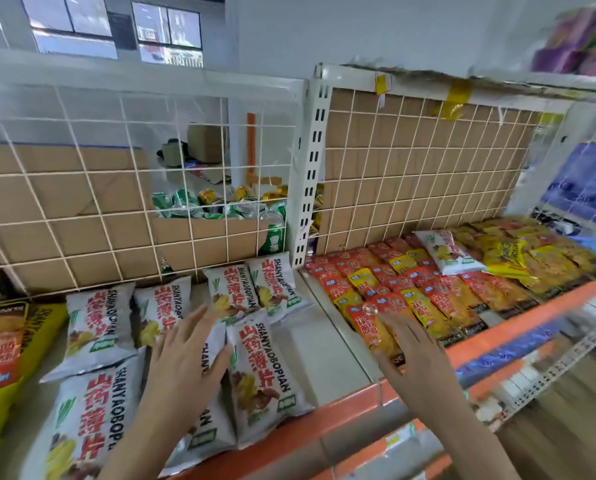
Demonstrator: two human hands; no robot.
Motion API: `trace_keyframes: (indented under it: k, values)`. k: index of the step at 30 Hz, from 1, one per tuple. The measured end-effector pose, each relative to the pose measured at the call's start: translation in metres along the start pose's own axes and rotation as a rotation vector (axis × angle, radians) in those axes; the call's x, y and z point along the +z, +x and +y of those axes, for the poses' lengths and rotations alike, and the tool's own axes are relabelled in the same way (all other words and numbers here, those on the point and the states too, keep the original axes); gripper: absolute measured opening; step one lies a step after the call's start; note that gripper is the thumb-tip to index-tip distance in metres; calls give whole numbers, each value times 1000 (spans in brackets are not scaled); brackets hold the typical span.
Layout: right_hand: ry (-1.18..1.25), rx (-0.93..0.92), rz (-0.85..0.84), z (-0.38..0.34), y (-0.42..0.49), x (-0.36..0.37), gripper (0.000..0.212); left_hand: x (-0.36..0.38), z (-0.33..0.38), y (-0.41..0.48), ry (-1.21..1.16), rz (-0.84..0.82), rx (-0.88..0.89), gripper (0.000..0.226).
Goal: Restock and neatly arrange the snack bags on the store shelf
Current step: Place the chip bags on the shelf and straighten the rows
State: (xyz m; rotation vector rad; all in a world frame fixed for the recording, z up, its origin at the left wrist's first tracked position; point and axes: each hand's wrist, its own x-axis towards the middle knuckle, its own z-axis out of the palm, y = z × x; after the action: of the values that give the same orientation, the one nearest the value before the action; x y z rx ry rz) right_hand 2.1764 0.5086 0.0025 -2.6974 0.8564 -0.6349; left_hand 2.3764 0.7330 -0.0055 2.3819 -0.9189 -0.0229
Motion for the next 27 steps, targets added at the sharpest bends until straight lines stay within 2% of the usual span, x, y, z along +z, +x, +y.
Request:
trace_keyframes:
  k: [6, 13, 18, 27]
  values:
    - [-60, 110, 28, 20, -34, -31, 44, 8, 18, -2, 17, -11, 133, 51]
    - [-59, 179, 94, 61, -64, -59, 48, 34, 68, -2, 16, -27, 210, 52]
    - [-132, 181, 184, 108, -81, -78, 46, 63, 117, -5, 40, -7, 260, 61]
    - [-116, 225, 199, 204, -95, -123, 42, 111, 199, -15, 66, 0, 285, 64]
